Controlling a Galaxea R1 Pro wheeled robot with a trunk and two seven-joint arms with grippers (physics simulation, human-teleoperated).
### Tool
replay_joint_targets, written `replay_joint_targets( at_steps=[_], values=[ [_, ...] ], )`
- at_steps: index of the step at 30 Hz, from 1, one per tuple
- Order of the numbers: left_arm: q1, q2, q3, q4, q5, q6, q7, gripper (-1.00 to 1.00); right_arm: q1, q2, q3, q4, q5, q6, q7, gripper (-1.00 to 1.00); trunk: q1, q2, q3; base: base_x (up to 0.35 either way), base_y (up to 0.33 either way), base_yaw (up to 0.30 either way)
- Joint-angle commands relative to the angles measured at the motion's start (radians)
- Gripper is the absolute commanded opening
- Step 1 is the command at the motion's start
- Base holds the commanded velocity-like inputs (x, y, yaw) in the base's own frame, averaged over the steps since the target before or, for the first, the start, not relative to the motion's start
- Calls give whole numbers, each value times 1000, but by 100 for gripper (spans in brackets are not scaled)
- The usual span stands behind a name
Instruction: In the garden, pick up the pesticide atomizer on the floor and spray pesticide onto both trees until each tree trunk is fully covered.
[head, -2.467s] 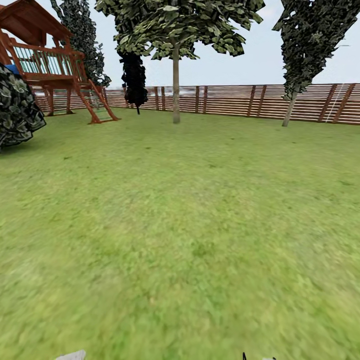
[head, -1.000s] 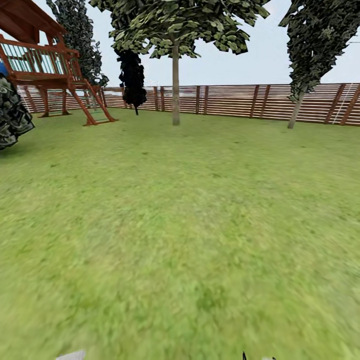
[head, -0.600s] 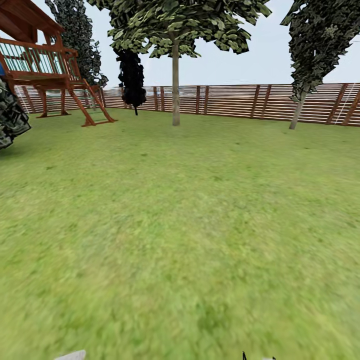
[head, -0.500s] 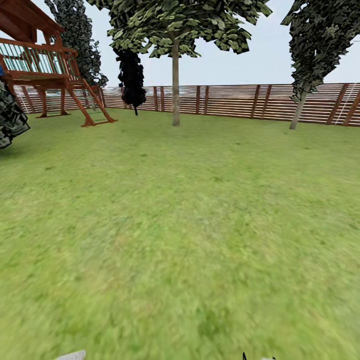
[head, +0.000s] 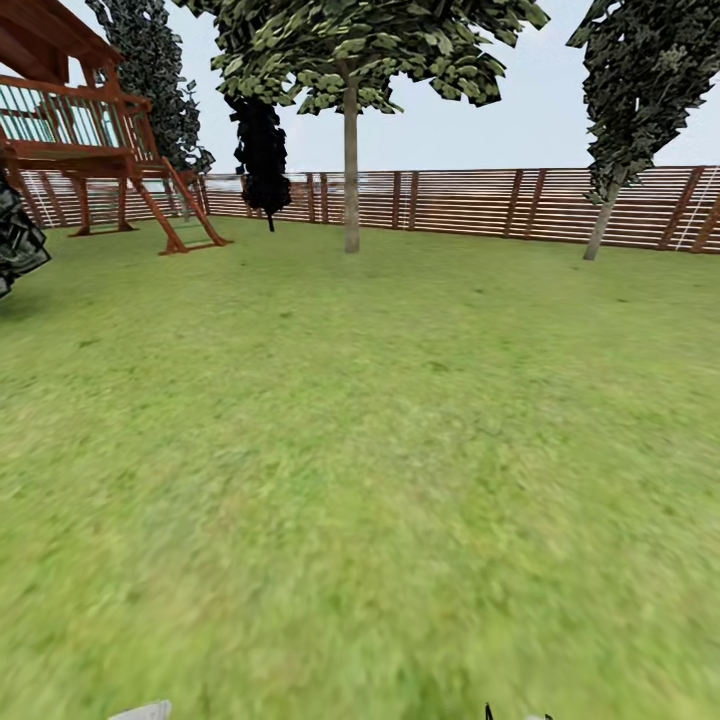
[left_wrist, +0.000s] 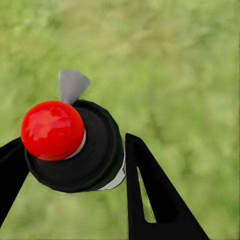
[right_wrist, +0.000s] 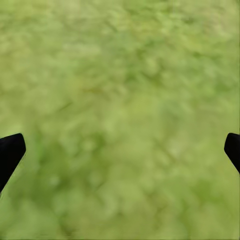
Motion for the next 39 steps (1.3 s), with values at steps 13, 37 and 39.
replay_joint_targets(
  at_steps=[13, 37, 39],
  values=[
    [-1, 0, -9, 1, 4, -3, 3, -100, -1, 0, -2, 0, 11, -1, -9, 100, 0, 0, -1, 339, 0, 0],
    [-1, 0, -9, 1, 4, -3, 3, -100, -1, 0, -2, 0, 11, -1, -9, 100, 0, 0, -1, 339, 0, 0],
    [-1, 0, -9, 1, 4, -3, 3, -100, -1, 0, -2, 0, 11, -1, -9, 100, 0, 0, -1, 339, 0, 0]
  ],
)
